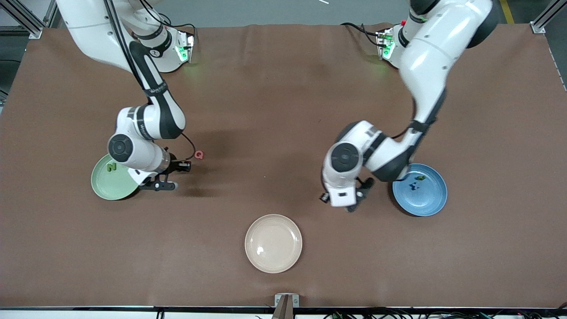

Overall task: Sort upper and lower case letters into plates
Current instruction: 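Place the c on the green plate while the left gripper places m on blue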

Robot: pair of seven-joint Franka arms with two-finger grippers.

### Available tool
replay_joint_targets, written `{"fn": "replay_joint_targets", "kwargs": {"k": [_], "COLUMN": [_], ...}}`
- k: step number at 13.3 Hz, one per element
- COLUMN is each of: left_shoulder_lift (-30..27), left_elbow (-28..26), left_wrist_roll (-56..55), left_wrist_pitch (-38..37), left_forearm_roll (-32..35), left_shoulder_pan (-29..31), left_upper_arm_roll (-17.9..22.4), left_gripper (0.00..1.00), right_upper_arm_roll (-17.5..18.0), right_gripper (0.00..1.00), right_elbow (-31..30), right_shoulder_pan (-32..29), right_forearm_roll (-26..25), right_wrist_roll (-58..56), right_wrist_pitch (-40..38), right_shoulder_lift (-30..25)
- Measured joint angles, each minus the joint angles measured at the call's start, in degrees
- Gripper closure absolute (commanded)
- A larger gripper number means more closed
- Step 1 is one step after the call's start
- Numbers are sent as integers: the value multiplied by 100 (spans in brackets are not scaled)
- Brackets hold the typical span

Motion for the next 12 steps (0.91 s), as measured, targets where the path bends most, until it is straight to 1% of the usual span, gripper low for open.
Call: {"fn": "replay_joint_targets", "kwargs": {"k": [1,2,4,6,7,8,9,10,12], "left_shoulder_lift": [-205,-401,-759,-988,-1029,-1035,-1032,-1032,-1046], "left_elbow": [-313,-647,-1305,-1857,-2087,-2282,-2442,-2551,-2582], "left_wrist_roll": [371,791,1665,2355,2580,2717,2742,2742,2742], "left_wrist_pitch": [-13,-13,10,253,479,690,839,930,969], "left_forearm_roll": [4,6,7,7,37,177,377,501,555], "left_shoulder_pan": [348,673,1369,2002,2229,2402,2535,2652,2771], "left_upper_arm_roll": [-57,-69,-79,-94,-98,-99,-99,-101,-105], "left_gripper": [99,97,95,89,76,53,15,0,0], "right_upper_arm_roll": [-126,-236,-363,-395,-401,-403,-403,-402,-381], "right_gripper": [84,84,84,84,84,84,84,84,83], "right_elbow": [-5,-23,-104,-200,-286,-419,-570,-692,-780], "right_shoulder_pan": [-42,-126,-480,-999,-1227,-1403,-1507,-1548,-1552], "right_forearm_roll": [-204,-297,-319,-322,-322,-322,-322,-322,-322], "right_wrist_roll": [-83,-314,-1135,-2021,-2389,-2671,-2841,-2930,-2960], "right_wrist_pitch": [-151,-247,-270,-190,-44,210,507,749,1020], "right_shoulder_lift": [-150,-265,-381,-390,-390,-390,-387,-380,-319]}}
